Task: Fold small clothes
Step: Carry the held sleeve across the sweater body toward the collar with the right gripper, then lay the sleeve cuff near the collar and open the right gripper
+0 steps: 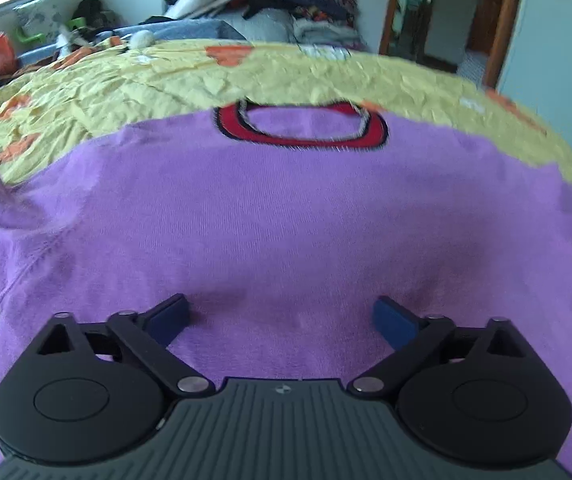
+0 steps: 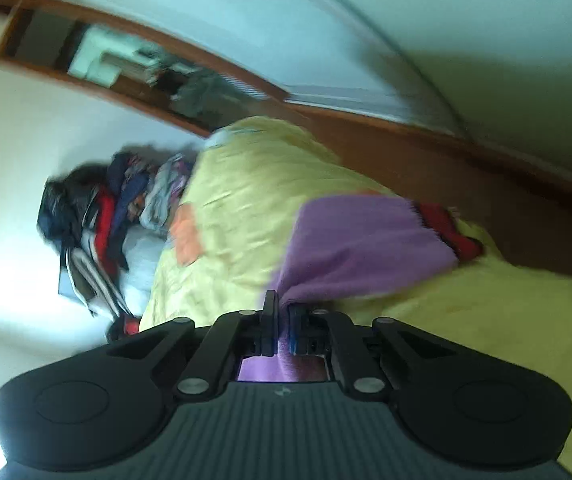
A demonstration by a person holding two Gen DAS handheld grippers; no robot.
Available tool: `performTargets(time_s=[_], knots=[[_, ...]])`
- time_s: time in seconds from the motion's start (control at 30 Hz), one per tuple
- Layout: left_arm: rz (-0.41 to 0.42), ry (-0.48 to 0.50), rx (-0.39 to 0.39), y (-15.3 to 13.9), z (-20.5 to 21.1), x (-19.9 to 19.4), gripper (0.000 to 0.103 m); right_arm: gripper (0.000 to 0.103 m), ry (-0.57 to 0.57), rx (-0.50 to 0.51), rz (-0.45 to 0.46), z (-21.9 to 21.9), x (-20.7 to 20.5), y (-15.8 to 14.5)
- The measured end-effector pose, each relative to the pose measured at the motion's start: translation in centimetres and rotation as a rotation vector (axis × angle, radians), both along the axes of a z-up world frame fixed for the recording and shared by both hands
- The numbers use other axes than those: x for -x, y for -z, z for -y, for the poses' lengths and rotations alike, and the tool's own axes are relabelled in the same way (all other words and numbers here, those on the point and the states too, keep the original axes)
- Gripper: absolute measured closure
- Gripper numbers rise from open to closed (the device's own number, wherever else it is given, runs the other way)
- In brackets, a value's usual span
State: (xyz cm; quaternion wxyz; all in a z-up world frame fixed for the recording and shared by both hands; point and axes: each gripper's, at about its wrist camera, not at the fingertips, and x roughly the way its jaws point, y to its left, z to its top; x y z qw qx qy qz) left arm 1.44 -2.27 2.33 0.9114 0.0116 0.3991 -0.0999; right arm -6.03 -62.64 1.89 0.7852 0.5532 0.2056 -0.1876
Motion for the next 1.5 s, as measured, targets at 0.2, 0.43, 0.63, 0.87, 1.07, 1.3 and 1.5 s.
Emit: performTargets(time_s=[0.2,0.43,0.63,0.87,1.07,1.3,1.5], knots=[[0.058,-0.051,0.033,-2.4,-3.3,1.5,0.001,0.099,-0.203,0.187,0.061,-10.2,-3.3,-5.2],[0.088,-0.074,0.022,-4.0,-6.4,2.6,0.000,0.099,-0.505,0.299,0.045,-26.8,-6.6,-4.5],[0.072,-0.113,0.049,-3.8,-8.7,2.9,0.000,0.099,-0.703,0.361,-0.005,-40.0,-9.5,-0.8],[0.038,-0.165,0.060,-2.6,-10.9,3.0,0.000,0.073,-0.837,0.477,-0.019,-48.2,-10.1,0.6],[0.019,-0.208,0.094,-1.7,-12.7,2.9,0.000,0.000,-0.825,0.574,0.106,-46.1,-5.2,-2.6],[0.003,-0.197,0.103,-1.0,-13.0,3.2,0.000,0.032,-0.597,0.270,-0.012,-34.4,-8.6,-0.9],[0.004,-0.191,0.105,-1.2,-13.3,3.5,0.000,0.060,-0.621,0.126,-0.055,-32.4,-12.3,0.6]])
